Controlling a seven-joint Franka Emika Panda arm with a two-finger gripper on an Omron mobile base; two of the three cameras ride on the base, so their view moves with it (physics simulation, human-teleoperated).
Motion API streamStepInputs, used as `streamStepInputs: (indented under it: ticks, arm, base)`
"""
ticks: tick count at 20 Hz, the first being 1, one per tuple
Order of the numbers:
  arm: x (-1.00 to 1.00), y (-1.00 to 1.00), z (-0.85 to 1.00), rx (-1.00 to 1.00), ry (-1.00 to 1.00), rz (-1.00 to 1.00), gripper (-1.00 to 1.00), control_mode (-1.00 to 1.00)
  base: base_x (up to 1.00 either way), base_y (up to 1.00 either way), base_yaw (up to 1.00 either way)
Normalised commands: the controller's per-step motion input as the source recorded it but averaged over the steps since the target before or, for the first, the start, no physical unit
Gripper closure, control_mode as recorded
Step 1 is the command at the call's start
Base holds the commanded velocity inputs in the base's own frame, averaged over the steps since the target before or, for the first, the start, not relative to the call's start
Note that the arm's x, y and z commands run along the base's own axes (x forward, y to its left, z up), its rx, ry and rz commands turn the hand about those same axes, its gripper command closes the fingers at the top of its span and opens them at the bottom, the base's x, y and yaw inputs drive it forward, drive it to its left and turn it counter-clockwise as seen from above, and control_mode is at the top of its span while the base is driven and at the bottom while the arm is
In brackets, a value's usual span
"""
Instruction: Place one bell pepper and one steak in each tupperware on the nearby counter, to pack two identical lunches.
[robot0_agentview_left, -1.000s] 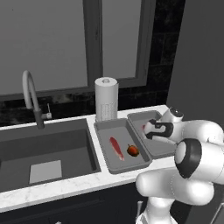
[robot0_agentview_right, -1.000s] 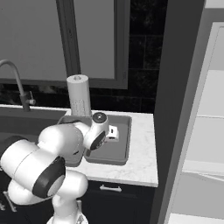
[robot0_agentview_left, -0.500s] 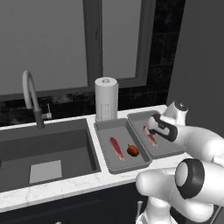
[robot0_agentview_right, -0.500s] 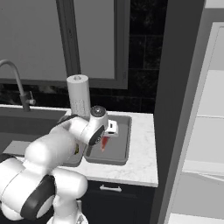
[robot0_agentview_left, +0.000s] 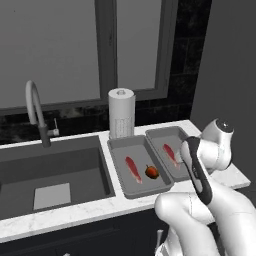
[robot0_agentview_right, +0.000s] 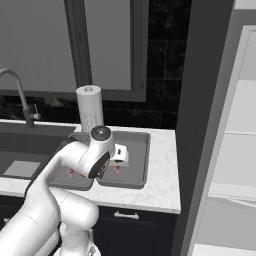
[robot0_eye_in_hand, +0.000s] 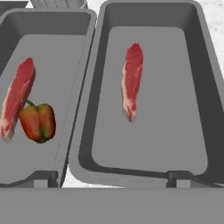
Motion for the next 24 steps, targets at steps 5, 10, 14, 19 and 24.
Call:
streamStepInputs:
  ticks: [5, 10, 14, 19, 24]
  arm:
    - [-0.79, 0.62, 0.37, -0.09, -0.12, 0.00, -1.00, -1.00]
    - [-0.66, 0.41, 0.44, -0.05, -0.15, 0.00, -1.00, -1.00]
    - [-0.74, 0.24, 0.48, -0.02, -0.17, 0.00, -1.00, -1.00]
    - [-0.93, 0.07, 0.10, -0.02, -0.17, 0.00, -1.00, -1.00]
    - [-1.00, 0.20, -0.14, -0.07, -0.12, 0.00, -1.00, -1.00]
  base:
    - [0.00, 0.00, 0.00]
    - [0.00, 0.00, 0.00]
    - [0.00, 0.00, 0.00]
    - [0.00, 0.00, 0.00]
    - [0.00, 0.00, 0.00]
